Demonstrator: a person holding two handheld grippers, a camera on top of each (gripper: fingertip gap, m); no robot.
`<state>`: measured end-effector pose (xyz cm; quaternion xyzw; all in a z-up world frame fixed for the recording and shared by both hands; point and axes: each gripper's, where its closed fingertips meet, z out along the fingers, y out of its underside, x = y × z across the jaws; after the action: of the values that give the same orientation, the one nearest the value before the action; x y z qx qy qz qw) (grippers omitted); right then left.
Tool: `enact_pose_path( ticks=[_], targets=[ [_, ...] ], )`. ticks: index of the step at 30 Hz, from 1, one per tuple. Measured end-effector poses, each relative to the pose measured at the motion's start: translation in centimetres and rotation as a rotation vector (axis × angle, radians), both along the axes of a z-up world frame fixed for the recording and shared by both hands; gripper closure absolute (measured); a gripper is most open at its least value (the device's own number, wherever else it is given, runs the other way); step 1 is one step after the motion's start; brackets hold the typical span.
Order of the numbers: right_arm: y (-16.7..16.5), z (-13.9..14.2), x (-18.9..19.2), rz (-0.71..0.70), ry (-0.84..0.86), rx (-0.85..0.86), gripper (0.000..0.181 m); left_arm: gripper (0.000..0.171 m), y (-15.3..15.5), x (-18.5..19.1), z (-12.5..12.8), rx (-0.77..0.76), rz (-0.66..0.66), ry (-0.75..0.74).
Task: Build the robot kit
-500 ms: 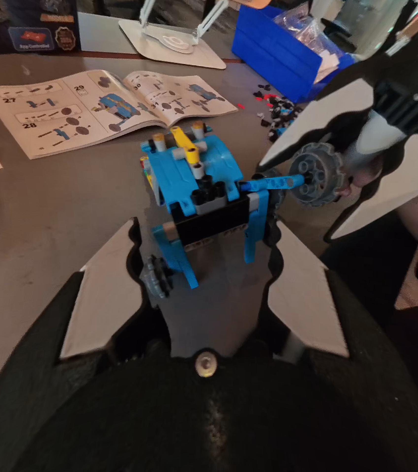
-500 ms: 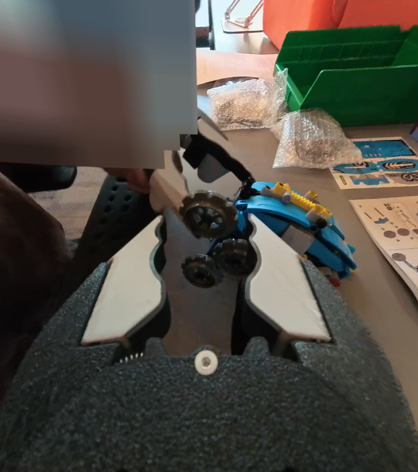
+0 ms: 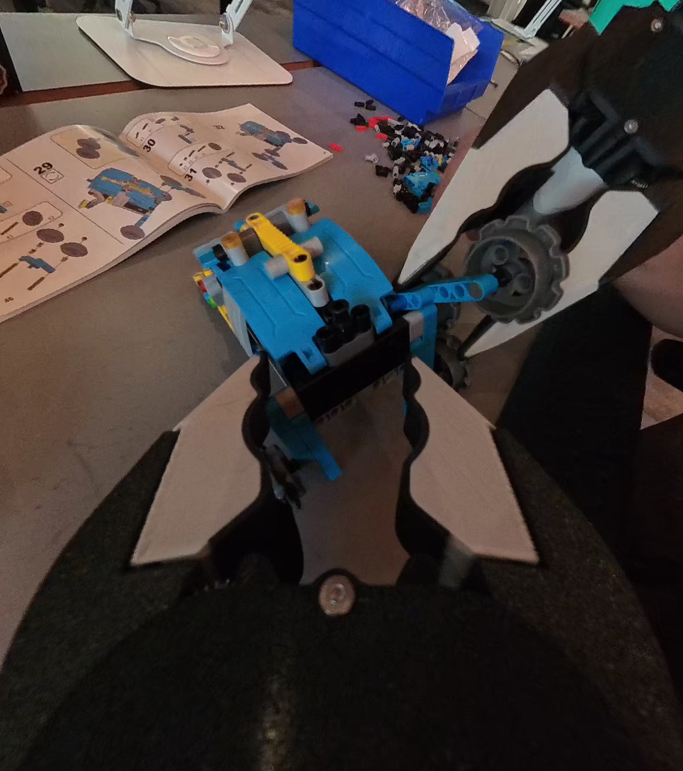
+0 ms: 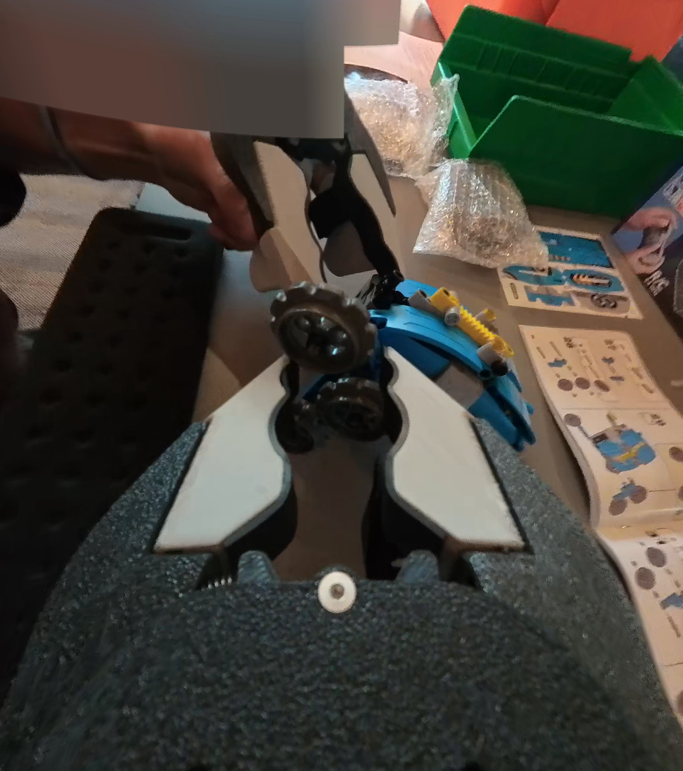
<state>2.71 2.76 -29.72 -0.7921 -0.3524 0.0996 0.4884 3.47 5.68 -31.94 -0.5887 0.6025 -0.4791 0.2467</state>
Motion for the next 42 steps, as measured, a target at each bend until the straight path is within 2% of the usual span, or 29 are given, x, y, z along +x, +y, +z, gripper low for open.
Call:
enact_pose_path(
  ticks=[1,7,10,15,17,23,26,29,32,36,42],
  targets=[
    [-0.1,0.0,0.0,0.011,-0.012,0.019,0.143,0.108,-0.1,0.0,0.0,0.011,-0.001,0.004],
    [-0.4,0.1,0.0,0.026,0.107,-0.004,0.139,0.109,-0.3,0.0,0.0,0.02,0.017,0.018],
    [-0.6,0.5,-0.2,-0.013,0.259,-0.055,0.129,0.109,-0.5,0.0,-0.1,0.024,0.061,0.022],
    [-1.3,1.3,-0.8,-0.054,0.48,-0.071,0.124,0.109,-1.1,0.0,-0.1,0.041,0.108,0.024],
    [-1.2,1.2,-0.7,-0.073,0.425,-0.032,0.126,0.109,-1.2,0.1,-0.1,0.024,0.116,0.036],
    [-1.2,0.3,-0.2,-0.061,0.068,0.111,0.139,0.11,-1.4,0.2,-0.2,-0.01,0.109,0.066],
    [-1.4,0.1,0.0,-0.053,0.01,0.137,0.141,0.11,-1.6,0.2,-0.1,0.018,0.099,0.062],
    [-2.0,0.5,-0.4,-0.047,0.155,0.045,0.131,0.113,-1.9,0.0,-0.1,0.037,0.107,0.048],
    [-3.4,1.0,-0.6,-0.044,0.374,-0.088,0.102,0.124,-2.5,-0.5,-0.3,0.057,0.116,0.036],
    [-4.9,2.5,1.3,-0.116,0.585,-0.176,0.095,0.13,-3.5,-0.9,-0.3,0.086,0.118,0.043],
    [-4.6,2.4,3.7,-0.149,0.626,-0.227,0.092,0.136,-5.0,-0.6,-0.6,0.098,0.077,0.041]
  ],
)
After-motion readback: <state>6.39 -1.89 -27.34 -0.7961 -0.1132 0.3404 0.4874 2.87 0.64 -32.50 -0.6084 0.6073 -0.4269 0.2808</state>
